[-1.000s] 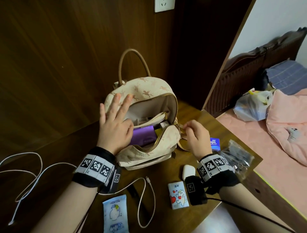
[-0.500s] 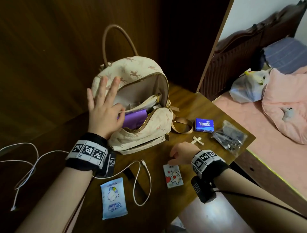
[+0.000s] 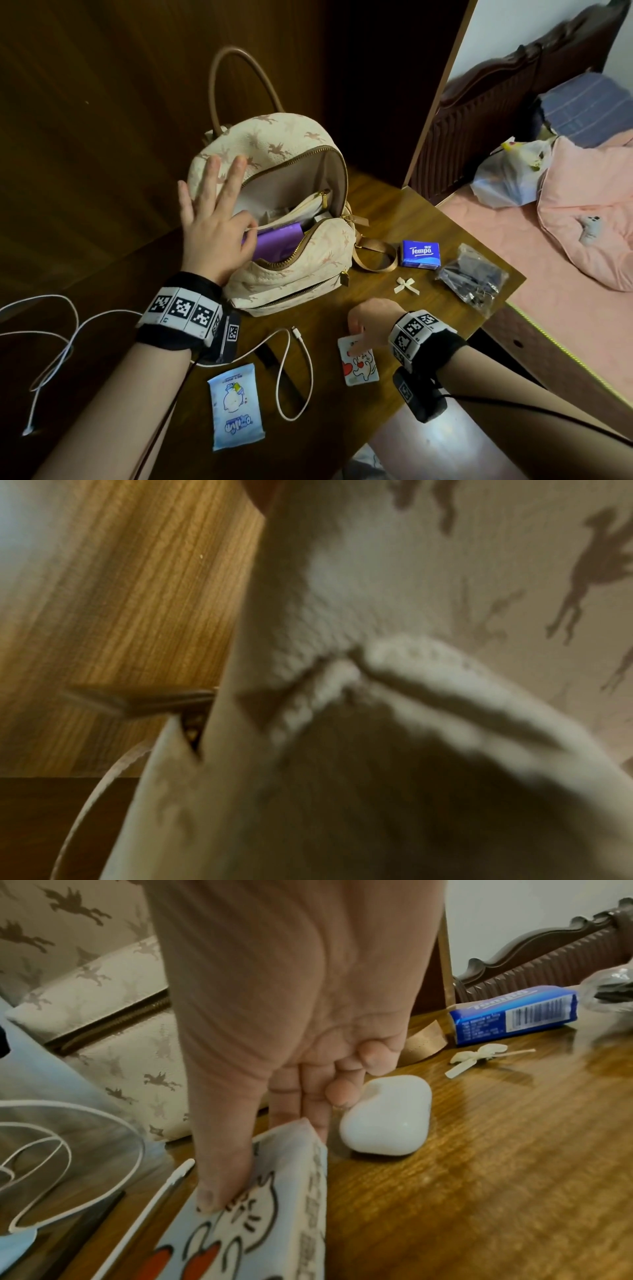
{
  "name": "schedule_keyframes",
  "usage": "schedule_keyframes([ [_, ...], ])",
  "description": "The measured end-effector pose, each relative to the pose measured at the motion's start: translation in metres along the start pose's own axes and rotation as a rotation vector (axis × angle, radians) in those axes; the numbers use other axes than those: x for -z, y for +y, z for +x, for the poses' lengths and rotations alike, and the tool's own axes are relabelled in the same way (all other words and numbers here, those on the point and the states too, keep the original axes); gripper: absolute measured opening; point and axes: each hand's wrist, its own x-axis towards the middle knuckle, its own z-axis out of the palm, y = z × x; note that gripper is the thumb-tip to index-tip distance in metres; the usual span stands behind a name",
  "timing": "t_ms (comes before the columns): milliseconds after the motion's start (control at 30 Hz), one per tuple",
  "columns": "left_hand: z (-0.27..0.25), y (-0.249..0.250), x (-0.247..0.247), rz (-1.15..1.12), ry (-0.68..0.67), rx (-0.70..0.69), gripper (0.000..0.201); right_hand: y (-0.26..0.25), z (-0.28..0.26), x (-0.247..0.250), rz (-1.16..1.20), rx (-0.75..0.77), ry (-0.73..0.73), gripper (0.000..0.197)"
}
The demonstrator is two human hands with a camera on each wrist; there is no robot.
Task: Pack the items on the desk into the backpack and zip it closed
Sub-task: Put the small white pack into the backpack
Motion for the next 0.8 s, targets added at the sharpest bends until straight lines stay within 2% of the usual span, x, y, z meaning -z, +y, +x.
schedule_keyframes([
  [200, 0.0, -0.001, -0.001, 0.004, 0.019, -0.017, 0.027, 0.01, -0.011, 0.02, 0.282, -0.003, 0.084, 0.043],
  [433, -0.002, 0.0, -0.001, -0.019, 0.023, -0.026, 0.031, 0.037, -0.03, 0.059, 0.342, -0.044, 0.327, 0.04],
  [533, -0.002, 0.0, 0.0, -0.03, 0.024, -0.024, 0.029, 0.045, -0.04, 0.076, 0.304, -0.048, 0.514, 0.033],
  [667, -0.003, 0.0, 0.001, -0.053, 0.032, -0.027, 0.012, 0.052, -0.057, 0.101, 0.278, -0.065, 0.867, 0.033],
  [800, -0.003, 0.001, 0.002, -0.046, 0.027, -0.028, 0.01, 0.033, -0.073, 0.132, 0.428, 0.105, 1.142, 0.033],
])
